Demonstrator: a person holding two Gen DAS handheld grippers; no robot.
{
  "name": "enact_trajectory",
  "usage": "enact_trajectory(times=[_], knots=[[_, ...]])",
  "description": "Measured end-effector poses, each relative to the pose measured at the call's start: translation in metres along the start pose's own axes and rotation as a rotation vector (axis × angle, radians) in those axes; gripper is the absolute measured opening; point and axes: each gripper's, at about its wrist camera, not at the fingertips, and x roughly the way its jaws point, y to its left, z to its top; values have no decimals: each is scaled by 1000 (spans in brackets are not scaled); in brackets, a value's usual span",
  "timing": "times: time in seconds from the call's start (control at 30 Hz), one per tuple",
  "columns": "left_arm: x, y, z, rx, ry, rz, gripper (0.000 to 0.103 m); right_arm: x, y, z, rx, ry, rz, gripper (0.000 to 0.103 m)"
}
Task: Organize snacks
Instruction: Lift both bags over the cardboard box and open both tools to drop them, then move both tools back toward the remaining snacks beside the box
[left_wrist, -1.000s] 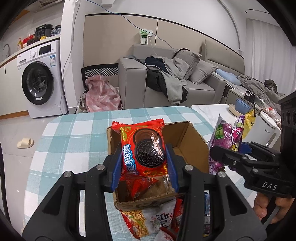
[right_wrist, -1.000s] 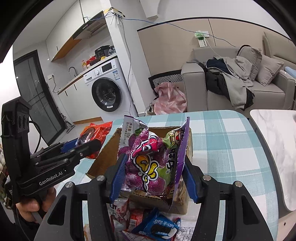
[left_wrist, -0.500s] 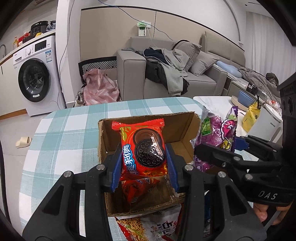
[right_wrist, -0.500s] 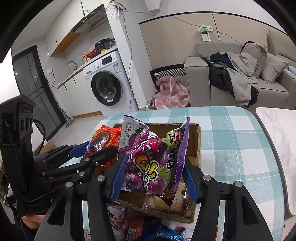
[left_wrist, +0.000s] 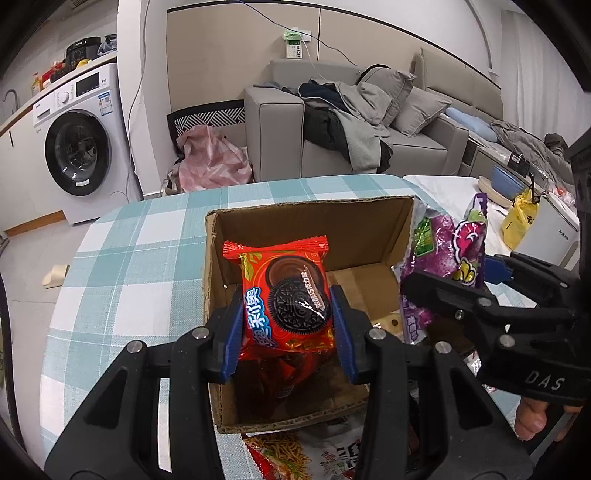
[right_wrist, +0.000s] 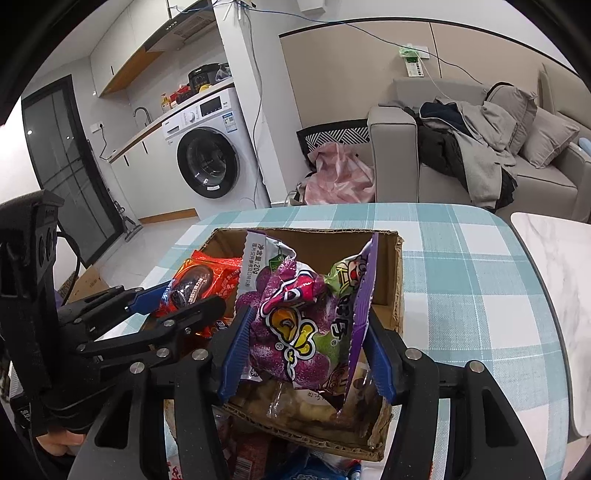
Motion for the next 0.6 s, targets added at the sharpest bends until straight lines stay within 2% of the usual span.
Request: enact_trajectory(times=[0.13,0.17,0.2,0.23,0.27,0.33,0.37,0.43,0.47,0.6], knots=[[0,5,0,-17,8,-7,40,-3,0,1,3,-10,2,61],[-2,5,-1,-20,6,-10,42,-6,-1,1,2,-20,-4,65],[-4,6,0,-21,7,-16,49,-11,-1,2,-1,-34,-14,74],[-9,8,0,-26,6,-32,55,-14,-1,2,-2,-42,-15,78],[-14,9,1,-32,0,-38,69,-19,-1,3,-1,-56,-11,82],[-28,11,1,-47,-29,-36,83,-32,-1,3,-4,-85,-12,88],[-34,11,0,-54,-41,-32,84,-38,0,3,-7,-95,-18,91],[-45,12,-2,-56,-46,-15,93,-52,1,2,-13,-132,-37,99],[-52,12,-3,-55,-51,-5,103,-60,1,1,-12,-151,-42,102],[-78,12,-11,-46,-79,9,102,-79,0,-4,1,-166,-32,103]])
